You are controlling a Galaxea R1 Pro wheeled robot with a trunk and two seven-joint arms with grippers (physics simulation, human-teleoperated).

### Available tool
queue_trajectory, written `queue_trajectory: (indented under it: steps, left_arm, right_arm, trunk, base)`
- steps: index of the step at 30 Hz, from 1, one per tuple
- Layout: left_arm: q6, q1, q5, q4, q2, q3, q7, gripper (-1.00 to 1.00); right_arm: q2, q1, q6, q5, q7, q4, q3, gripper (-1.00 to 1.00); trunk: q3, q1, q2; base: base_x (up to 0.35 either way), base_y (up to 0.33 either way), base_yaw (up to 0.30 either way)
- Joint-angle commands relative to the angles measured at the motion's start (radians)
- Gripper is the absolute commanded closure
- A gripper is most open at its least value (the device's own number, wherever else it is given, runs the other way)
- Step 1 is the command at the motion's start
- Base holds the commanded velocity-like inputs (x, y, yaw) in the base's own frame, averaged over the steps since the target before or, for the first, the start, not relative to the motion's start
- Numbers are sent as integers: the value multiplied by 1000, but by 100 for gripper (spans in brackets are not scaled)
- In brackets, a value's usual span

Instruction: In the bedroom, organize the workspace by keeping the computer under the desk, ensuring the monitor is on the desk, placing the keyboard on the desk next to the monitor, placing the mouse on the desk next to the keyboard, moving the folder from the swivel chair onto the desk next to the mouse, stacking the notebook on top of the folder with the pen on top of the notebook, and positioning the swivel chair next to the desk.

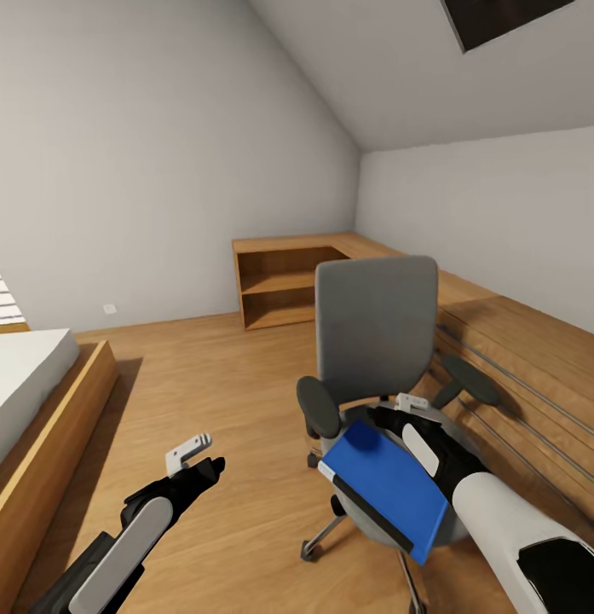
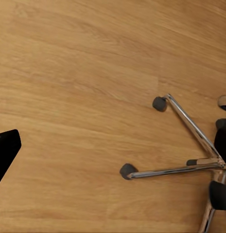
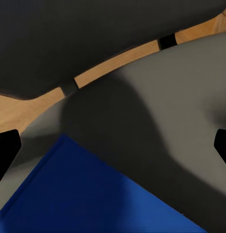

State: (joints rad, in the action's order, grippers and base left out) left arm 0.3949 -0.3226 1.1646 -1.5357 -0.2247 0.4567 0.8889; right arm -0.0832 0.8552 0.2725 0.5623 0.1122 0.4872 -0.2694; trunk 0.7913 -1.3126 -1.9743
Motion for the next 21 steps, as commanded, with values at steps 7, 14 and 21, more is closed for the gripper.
queue_trajectory:
  steps: [7,14,21]
  left_arm:
    - [2,-1,4,-1,1,3,8,-100]
    - [2,-1,4,-1,1,3,8,-100]
    - [2,-1,4,-1,1,3,9,-100]
  right_arm:
    - [-1,0,4,-3,9,2,-14,-100]
    - [-1,0,4,-4,9,1,-15,-100]
    - [-1,0,4,-4,9,2,-15,-100]
  trunk:
    - [23,-27,-50]
    - [45,-54,-99]
    - [67,-80,-148]
  base:
    - [0,0,0]
    - [0,0,0]
    - [0,0,0]
